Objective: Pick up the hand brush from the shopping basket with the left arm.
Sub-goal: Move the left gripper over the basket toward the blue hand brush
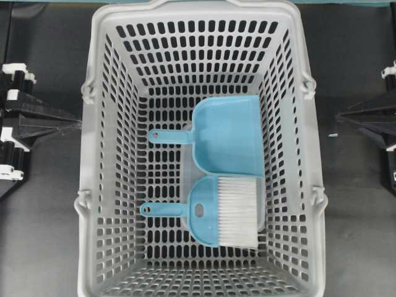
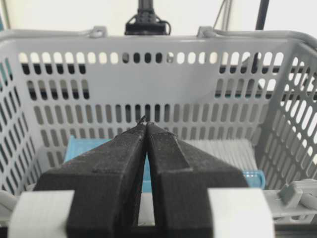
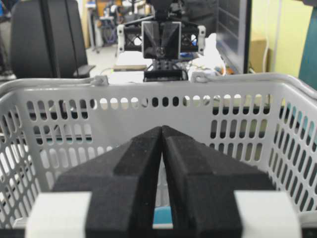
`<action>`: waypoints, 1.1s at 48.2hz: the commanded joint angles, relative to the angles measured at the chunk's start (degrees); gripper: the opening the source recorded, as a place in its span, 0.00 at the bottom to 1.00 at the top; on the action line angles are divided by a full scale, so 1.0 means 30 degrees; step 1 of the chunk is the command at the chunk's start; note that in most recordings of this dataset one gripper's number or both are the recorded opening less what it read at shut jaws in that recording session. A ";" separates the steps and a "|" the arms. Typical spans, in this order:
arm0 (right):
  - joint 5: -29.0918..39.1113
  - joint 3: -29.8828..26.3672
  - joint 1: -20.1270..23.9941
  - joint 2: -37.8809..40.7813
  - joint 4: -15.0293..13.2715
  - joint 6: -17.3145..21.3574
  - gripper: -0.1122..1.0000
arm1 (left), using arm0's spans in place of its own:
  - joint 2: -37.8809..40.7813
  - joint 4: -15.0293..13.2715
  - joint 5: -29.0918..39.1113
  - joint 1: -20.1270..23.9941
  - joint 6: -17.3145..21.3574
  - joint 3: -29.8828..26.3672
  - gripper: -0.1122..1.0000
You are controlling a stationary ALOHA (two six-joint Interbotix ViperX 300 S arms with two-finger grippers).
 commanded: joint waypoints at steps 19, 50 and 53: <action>0.0791 -0.0352 -0.0059 -0.0029 0.0176 0.0117 0.09 | 0.4424 0.0791 1.0576 -0.1465 -0.1494 -0.7852 0.10; 0.2227 -0.0352 -0.0088 -0.0381 0.0176 0.0205 0.38 | 1.4004 0.0791 2.2178 -0.3281 -0.3457 -1.7812 0.10; 0.2314 -0.0352 -0.0088 -0.0469 0.0176 0.0293 0.51 | 1.4326 0.0791 2.2354 -0.3457 -0.3633 -1.8018 0.11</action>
